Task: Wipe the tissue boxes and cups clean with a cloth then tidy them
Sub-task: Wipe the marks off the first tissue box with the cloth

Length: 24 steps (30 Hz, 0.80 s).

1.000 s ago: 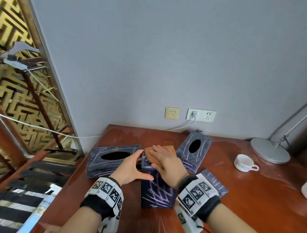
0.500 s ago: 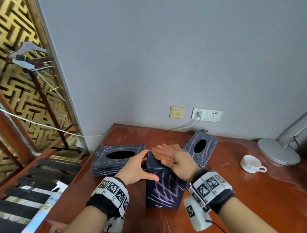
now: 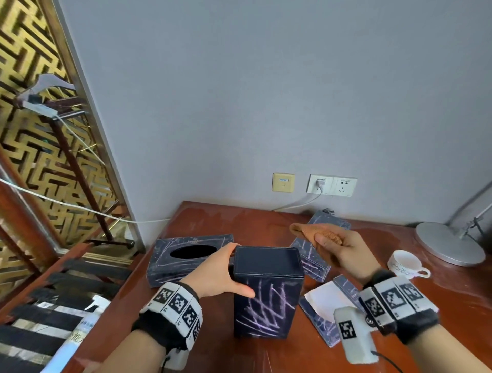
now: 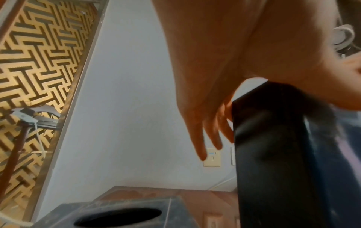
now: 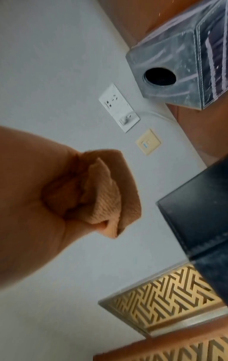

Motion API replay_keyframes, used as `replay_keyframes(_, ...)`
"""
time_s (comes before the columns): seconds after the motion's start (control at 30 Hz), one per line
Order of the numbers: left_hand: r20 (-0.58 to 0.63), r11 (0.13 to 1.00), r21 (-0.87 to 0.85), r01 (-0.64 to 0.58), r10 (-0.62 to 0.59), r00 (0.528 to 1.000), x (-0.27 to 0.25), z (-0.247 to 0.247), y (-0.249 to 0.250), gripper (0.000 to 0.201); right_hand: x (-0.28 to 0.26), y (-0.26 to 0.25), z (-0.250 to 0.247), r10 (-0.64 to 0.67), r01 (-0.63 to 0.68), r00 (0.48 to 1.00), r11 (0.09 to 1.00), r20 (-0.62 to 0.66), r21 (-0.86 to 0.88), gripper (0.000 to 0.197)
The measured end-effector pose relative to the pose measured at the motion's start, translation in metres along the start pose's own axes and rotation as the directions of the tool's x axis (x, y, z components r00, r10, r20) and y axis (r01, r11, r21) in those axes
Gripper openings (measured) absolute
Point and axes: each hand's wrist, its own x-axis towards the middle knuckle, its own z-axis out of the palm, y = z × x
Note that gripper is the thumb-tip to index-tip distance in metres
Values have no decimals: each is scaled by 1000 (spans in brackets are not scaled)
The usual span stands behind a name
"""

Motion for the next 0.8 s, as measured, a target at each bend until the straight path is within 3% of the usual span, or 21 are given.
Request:
replay_keyframes(0.07,34,990,144,-2,-3,999,0,-2,9,115,-1,12,-3,51,-51,997,999,-62,0,36)
replay_keyframes(0.13,22,913,404,-60,56,998,3,3,23,126,-6,17,4,74,-74,997,997,7,-32,27)
replay_keyframes(0.23,41,801,581,-145,149,988,13,22,49,121,-12,25,17,107,-104,994,992,33,-78,26)
replay_keyframes(0.3,63,799,580,-160,152,986,21,36,61,115,-17,27,23,124,-120,990,991,64,-61,29)
replay_keyframes(0.4,-52,856,497,-142,193,980,28,46,64,101,-21,29,23,132,-127,988,990,78,-67,33)
replay_keyframes(0.5,-92,907,390,-157,208,974,24,43,61,103,-23,29,15,138,-131,986,989,91,-75,32)
replay_keyframes(0.67,-212,995,55,-81,91,973,16,13,44,108,-29,49,3,160,-163,984,986,-74,-40,25)
replay_keyframes(0.8,-328,978,-202,-57,-13,945,9,-2,23,93,-32,87,-4,243,-266,957,953,-156,-147,20)
